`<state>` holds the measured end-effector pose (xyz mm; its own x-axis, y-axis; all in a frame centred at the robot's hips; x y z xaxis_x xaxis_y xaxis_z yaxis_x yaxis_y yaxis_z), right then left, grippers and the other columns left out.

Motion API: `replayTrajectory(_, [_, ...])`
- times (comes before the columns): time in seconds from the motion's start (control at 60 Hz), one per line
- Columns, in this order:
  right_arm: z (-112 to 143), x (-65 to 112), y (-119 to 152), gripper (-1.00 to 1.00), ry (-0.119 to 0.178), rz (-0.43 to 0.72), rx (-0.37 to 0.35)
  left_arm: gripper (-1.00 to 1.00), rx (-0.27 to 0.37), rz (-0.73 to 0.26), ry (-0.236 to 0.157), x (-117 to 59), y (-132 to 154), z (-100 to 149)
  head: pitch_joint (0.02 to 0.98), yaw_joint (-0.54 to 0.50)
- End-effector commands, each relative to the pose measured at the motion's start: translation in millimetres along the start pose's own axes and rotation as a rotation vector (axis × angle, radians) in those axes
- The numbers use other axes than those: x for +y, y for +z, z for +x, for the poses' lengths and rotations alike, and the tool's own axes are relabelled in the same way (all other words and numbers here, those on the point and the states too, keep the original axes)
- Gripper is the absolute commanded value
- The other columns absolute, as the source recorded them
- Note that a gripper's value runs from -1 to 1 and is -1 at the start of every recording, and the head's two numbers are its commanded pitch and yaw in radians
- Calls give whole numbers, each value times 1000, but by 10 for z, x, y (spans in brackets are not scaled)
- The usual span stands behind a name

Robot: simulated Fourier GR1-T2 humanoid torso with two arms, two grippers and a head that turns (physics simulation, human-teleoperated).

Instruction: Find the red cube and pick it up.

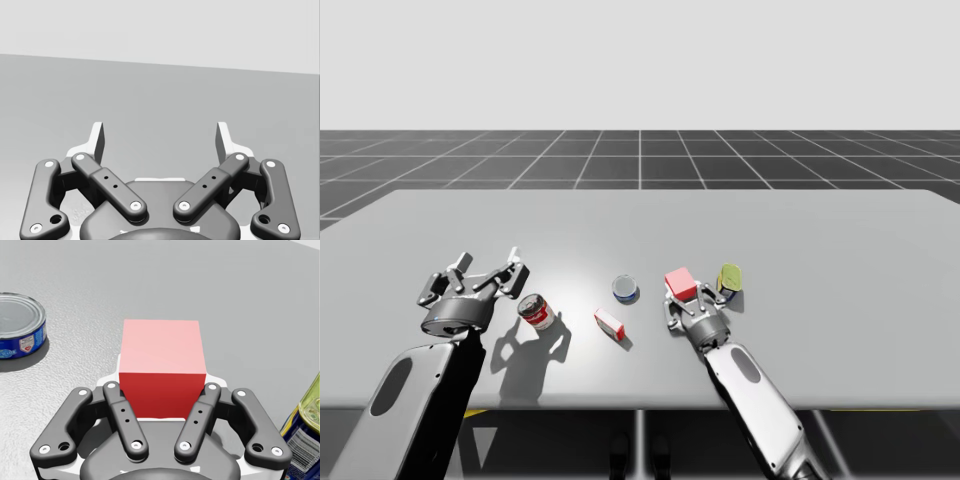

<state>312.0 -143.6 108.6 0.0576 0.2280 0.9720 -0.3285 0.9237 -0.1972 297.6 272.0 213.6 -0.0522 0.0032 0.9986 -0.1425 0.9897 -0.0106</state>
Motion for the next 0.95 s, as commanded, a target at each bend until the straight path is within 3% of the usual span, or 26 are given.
replayTrajectory(0.017, [-150,-65,43,1000,-33,-117,43,-1000,1,0,0,4,1,-4,423,-188])
replayTrajectory(0.133, [-64,-67,72,1000,-57,-113,22,-1000,1,0,1,8,3,-3,419,-187])
replayTrajectory(0.233, [35,-70,98,1000,-59,-119,-10,-1000,1,0,2,8,0,-2,416,-187])
replayTrajectory(0.3, [146,-67,140,1000,-43,-128,-48,-1000,0,1,2,8,-2,-2,414,-188])
replayTrajectory(0.617, [866,-118,415,1000,-82,-148,-232,-1000,0,1,0,4,-10,-2,394,-203])
replayTrajectory(0.783, [1292,-163,563,1000,-85,-167,-331,-1000,-1,0,0,1,-7,-2,382,-211])
replayTrajectory(0.95, [1692,-216,714,1000,-70,-197,-430,-1000,2,-4,10,0,-5,6,379,-210])
